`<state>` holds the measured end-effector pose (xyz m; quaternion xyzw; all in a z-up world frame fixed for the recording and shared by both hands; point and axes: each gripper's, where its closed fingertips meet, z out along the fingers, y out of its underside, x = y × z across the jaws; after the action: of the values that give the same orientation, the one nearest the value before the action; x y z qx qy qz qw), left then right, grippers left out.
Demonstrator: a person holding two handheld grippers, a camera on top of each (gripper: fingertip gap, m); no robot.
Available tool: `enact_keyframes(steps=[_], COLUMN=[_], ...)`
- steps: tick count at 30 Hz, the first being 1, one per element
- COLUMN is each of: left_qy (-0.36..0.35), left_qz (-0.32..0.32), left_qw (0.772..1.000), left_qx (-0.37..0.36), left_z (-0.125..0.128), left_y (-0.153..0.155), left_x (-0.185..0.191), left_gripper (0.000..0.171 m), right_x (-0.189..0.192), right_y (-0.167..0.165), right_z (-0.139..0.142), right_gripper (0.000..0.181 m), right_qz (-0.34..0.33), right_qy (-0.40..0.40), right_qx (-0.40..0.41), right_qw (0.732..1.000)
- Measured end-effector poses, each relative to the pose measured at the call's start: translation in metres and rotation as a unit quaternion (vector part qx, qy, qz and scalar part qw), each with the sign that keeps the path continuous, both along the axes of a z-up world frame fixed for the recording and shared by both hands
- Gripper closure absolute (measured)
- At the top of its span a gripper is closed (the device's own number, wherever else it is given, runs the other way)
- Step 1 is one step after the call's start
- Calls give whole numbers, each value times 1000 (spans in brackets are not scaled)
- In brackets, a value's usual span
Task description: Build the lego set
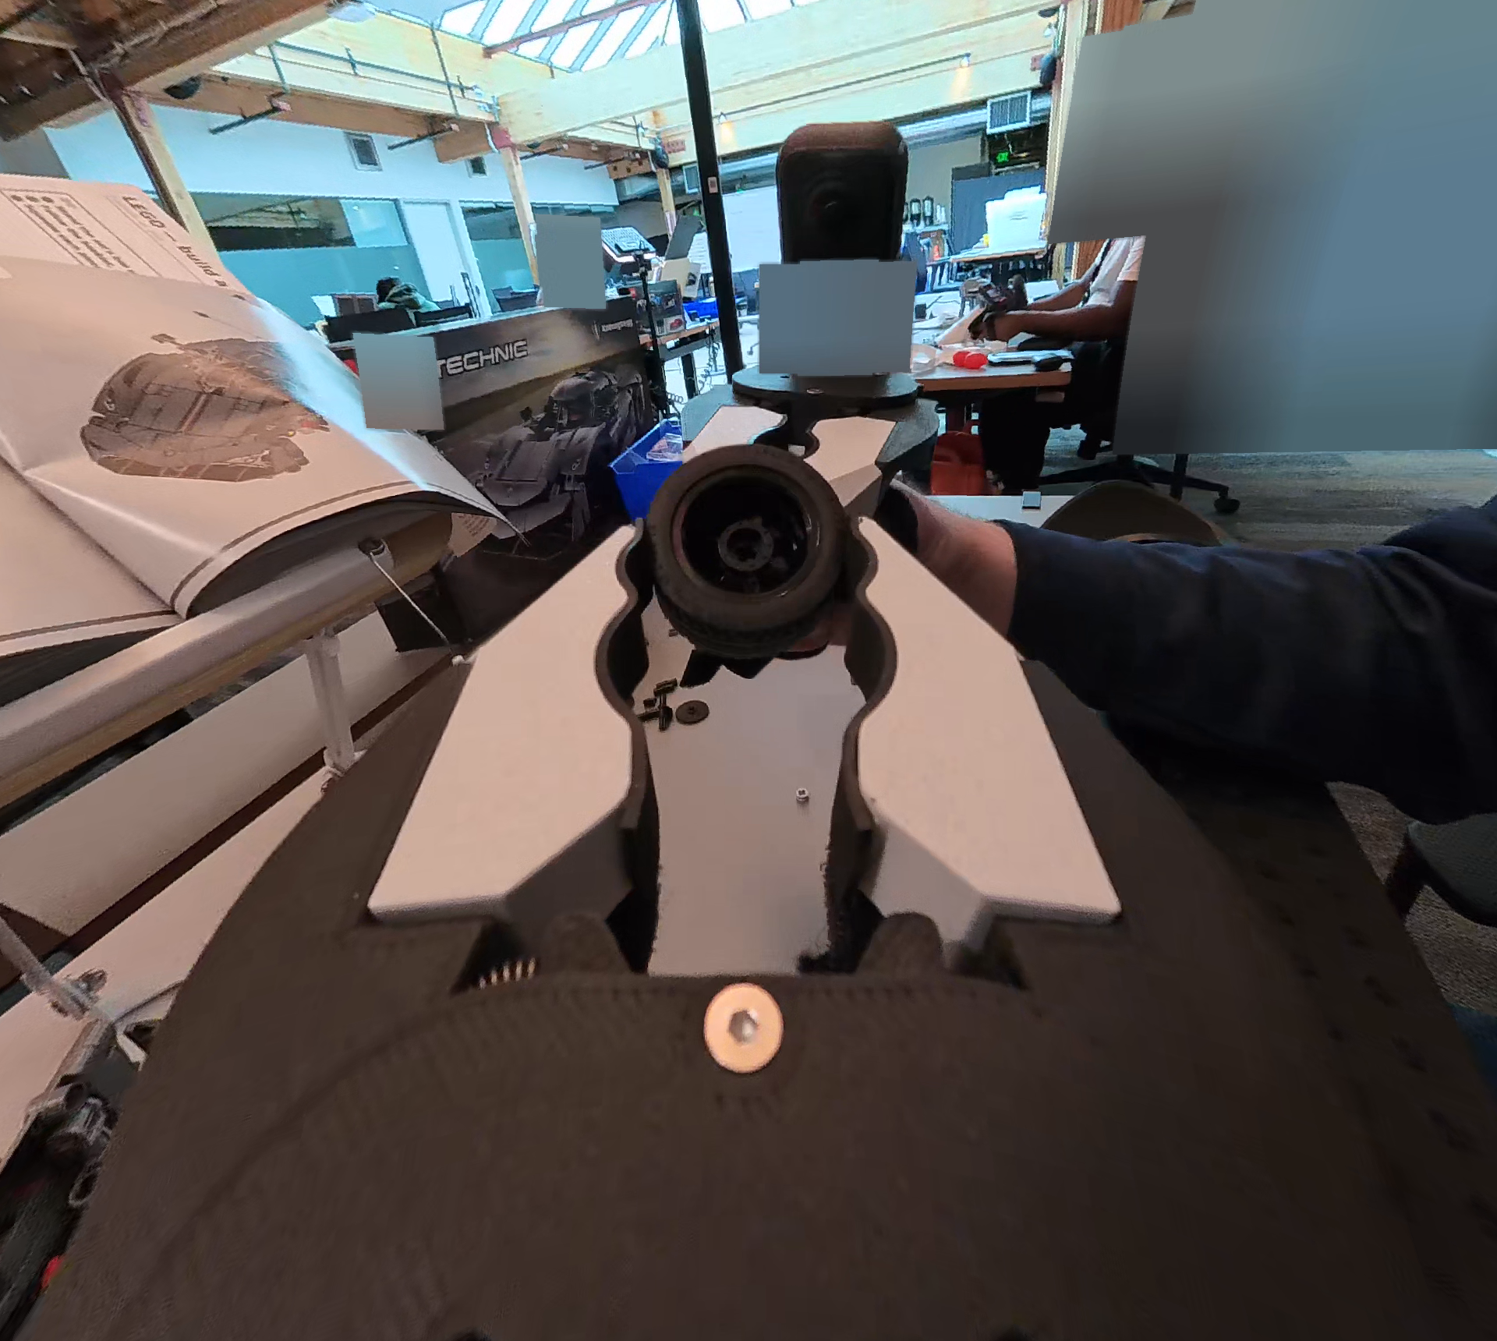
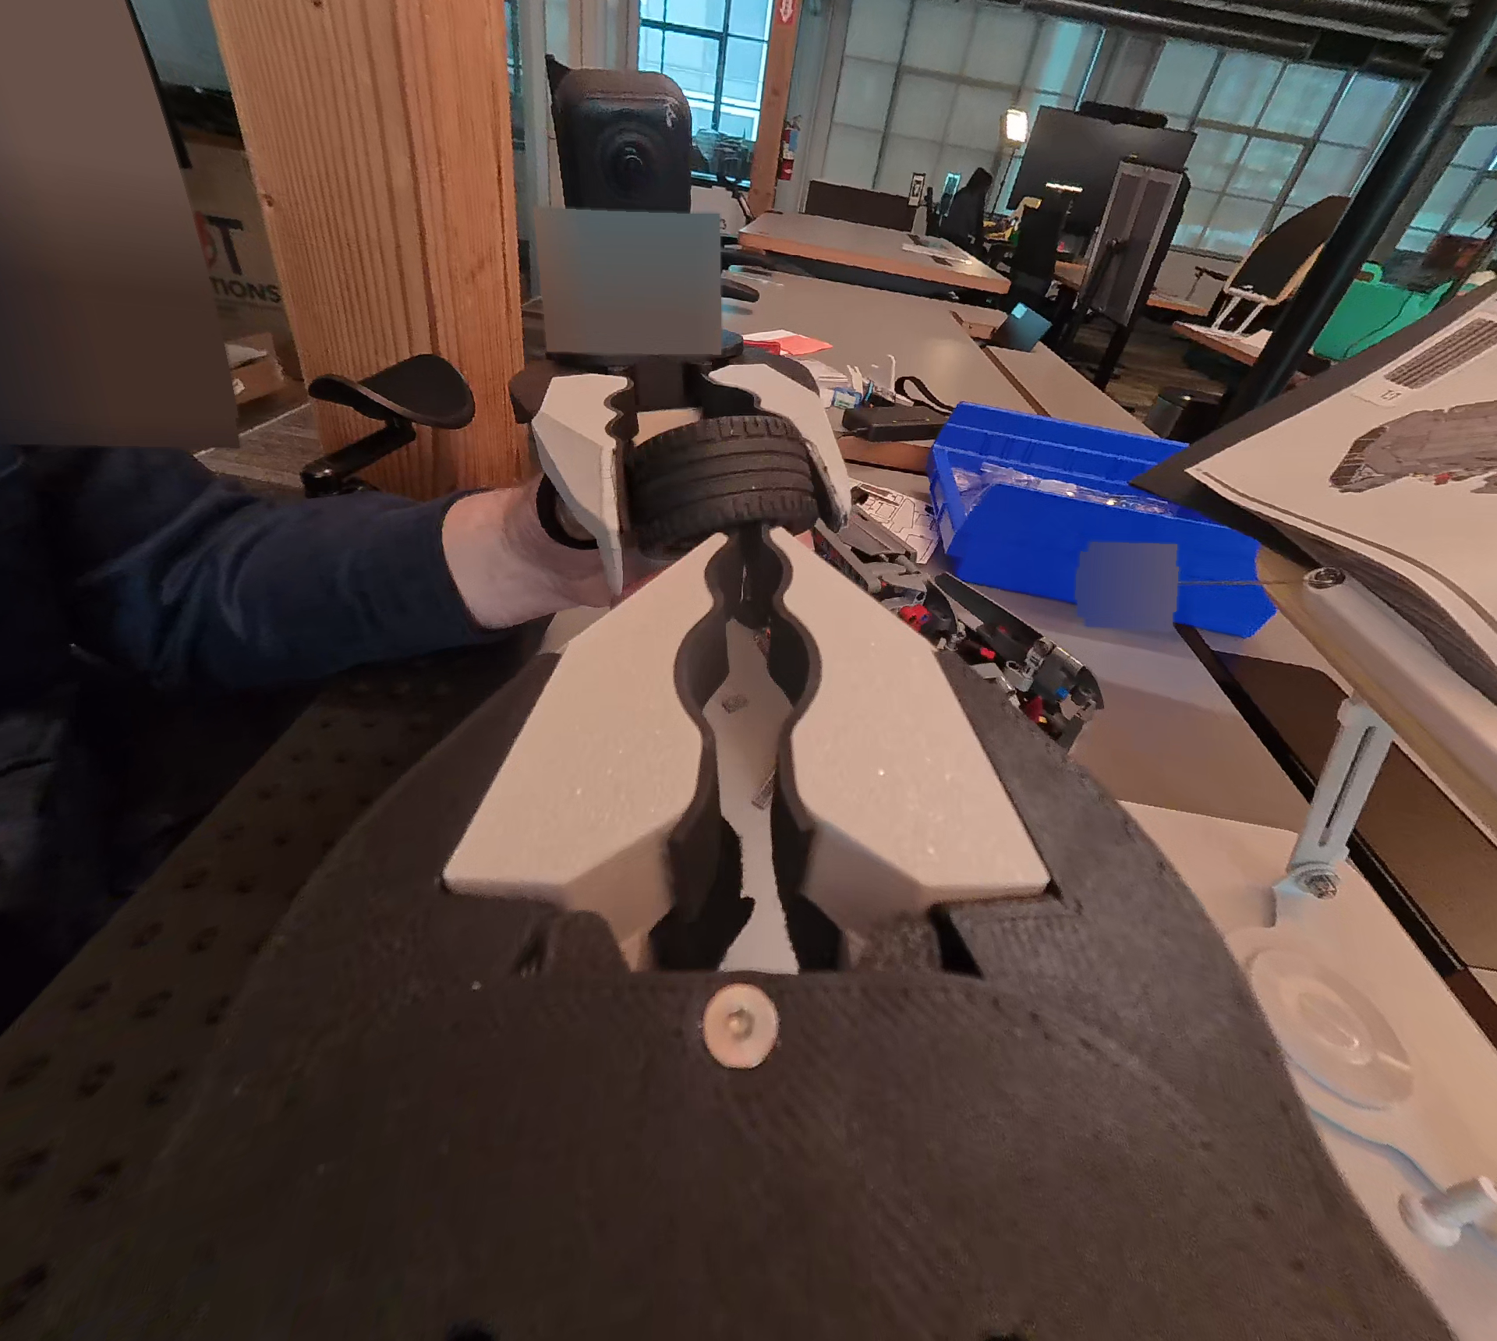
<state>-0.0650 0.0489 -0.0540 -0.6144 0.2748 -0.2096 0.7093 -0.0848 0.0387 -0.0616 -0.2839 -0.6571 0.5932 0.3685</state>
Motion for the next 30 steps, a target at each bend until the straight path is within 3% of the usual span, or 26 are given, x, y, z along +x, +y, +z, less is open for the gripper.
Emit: enact_keyframes(steps=[5,9,12,17,20,24,30], left_qy=[-23,-162,-183,-166,-162,-151,-154], left_qz=[-7,-80,-69,-64,-63,-57,-58], left_qw=[1000,983,981,984,985,987,986], left_qx=[-2,1,-3,-10,-16,-23,-26], left_z=[3,27,28,23,20,15,15], left_y=[-1,-12,-10,-7,-6,-3,-4], left_x=[-2,-14,-26,-24,-23,-23,-26], left_gripper=[127,127,128,127,127,127,127], right_x=[0,1,-5,5,9,12,16], right_y=[3,2,9,7,9,13,18], right_z=[1,-2,-46,-146,-187,-213,-213], right_gripper=[181,181,181,181,181,181,167], right_qz=[-7,-6,-35,-4,3,7,9], right_qy=[-8,-29,-127,-333,-400,-437,-439], right_qx=[-8,-6,56,114,147,164,157], right_qw=[1000,1000,990,936,905,884,885])
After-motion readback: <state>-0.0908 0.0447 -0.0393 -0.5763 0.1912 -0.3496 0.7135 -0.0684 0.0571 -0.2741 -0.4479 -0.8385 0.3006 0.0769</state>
